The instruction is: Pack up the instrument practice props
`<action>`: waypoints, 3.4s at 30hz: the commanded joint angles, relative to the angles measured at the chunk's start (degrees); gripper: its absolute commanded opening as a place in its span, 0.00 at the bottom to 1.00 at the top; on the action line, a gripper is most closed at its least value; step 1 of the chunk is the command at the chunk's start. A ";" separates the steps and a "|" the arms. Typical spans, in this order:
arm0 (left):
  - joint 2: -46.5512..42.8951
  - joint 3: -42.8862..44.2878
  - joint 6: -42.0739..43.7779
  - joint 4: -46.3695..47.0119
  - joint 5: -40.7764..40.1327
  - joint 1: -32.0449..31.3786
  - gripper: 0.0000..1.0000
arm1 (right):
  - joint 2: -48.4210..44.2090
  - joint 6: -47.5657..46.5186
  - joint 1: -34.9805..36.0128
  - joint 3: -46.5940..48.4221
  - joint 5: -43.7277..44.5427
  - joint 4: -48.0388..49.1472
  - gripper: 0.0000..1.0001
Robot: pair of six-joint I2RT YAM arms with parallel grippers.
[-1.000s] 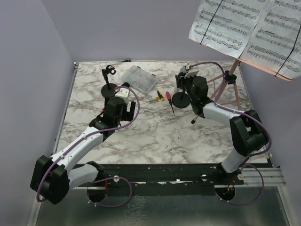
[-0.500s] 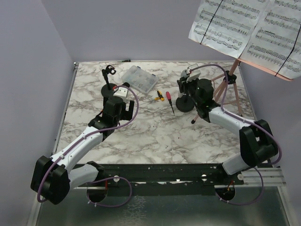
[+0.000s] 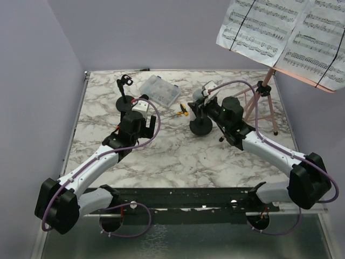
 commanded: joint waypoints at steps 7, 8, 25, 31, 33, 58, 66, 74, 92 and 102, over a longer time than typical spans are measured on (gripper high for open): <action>-0.42 -0.17 0.17 1.10 2.44 -1.02 0.99 | 4.18 6.67 9.94 -0.23 -5.20 7.48 0.05; -0.48 -0.19 0.18 1.07 2.51 -1.02 0.99 | 5.01 7.20 10.29 -0.31 -5.74 8.08 0.05; -5.07 -2.58 2.21 4.17 9.09 -1.03 0.99 | 5.26 7.66 11.83 0.50 -12.28 1.94 0.55; -7.89 -4.46 3.70 6.56 14.31 -1.02 0.99 | 2.00 10.01 11.83 -0.28 -11.60 -1.38 0.69; -8.97 -5.33 4.37 7.46 15.80 -1.02 0.99 | 0.53 11.36 11.83 -0.52 -10.97 -2.72 0.71; -11.07 -11.79 12.83 20.31 39.69 -1.02 0.99 | 3.31 17.62 11.83 2.60 -6.91 -1.53 0.68; -6.14 -9.70 11.27 22.28 42.34 -1.02 0.99 | 4.51 20.68 11.83 -1.05 -5.38 6.19 0.39; -2.27 -8.40 10.29 24.45 42.49 -1.35 0.99 | 3.19 27.52 11.36 -9.75 -5.97 15.92 0.26; 4.39 -6.03 10.76 29.61 41.95 -3.79 0.95 | 2.68 34.80 8.41 -19.69 -11.61 23.67 0.17; 10.92 -2.44 17.77 29.80 42.71 -4.10 0.77 | -0.78 32.93 8.40 -19.11 -12.80 18.52 0.17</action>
